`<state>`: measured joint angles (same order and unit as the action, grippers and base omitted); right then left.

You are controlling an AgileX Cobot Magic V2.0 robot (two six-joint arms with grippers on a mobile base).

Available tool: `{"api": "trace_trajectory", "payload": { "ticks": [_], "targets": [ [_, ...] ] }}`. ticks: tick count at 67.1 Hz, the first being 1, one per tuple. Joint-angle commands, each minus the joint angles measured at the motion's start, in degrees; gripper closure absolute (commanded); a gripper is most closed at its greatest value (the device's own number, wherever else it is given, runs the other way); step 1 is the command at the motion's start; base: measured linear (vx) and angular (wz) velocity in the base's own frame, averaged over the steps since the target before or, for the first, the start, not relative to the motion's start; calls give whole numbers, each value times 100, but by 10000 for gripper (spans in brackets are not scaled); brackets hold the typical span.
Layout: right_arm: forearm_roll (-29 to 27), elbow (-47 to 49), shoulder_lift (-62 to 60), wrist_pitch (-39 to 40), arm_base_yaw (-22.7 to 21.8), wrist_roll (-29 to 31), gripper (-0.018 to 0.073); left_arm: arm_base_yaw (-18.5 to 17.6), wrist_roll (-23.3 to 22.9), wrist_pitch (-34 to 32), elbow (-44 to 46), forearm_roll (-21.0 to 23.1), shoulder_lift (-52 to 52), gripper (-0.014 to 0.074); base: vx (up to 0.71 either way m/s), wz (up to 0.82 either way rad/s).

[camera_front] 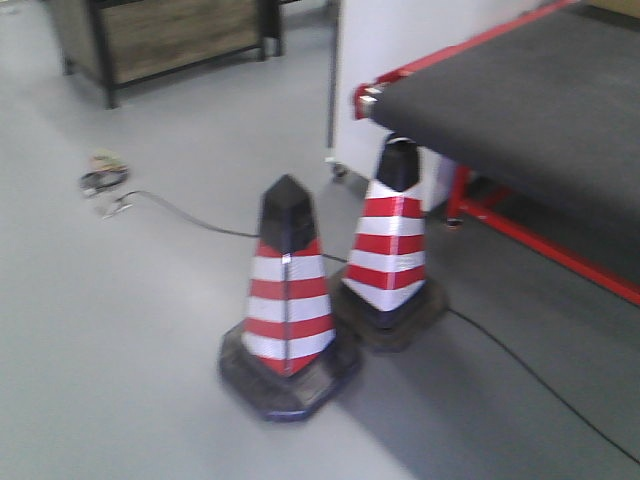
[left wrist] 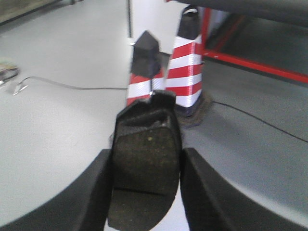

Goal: Move and align brake pads A on conveyor
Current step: 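Turn past the cones and approach the dark conveyor belt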

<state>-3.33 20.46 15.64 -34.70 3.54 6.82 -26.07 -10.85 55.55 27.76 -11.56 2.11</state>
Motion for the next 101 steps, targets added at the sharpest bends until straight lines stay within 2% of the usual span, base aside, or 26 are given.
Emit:
{"api": "trace_trajectory", "payload": {
  "ticks": [1,59,101],
  "targets": [
    [20,183,40,542,-4,58,566,1,-17,-525,143,-31,91,603,36,-83],
    [20,183,40,542,-4,58,566,1,-17,-525,143,-31,91,603,36,-74],
    [20,183,40,542,-4,58,566,1,-17,-525,143,-31,91,603,45,-26]
  ]
}}
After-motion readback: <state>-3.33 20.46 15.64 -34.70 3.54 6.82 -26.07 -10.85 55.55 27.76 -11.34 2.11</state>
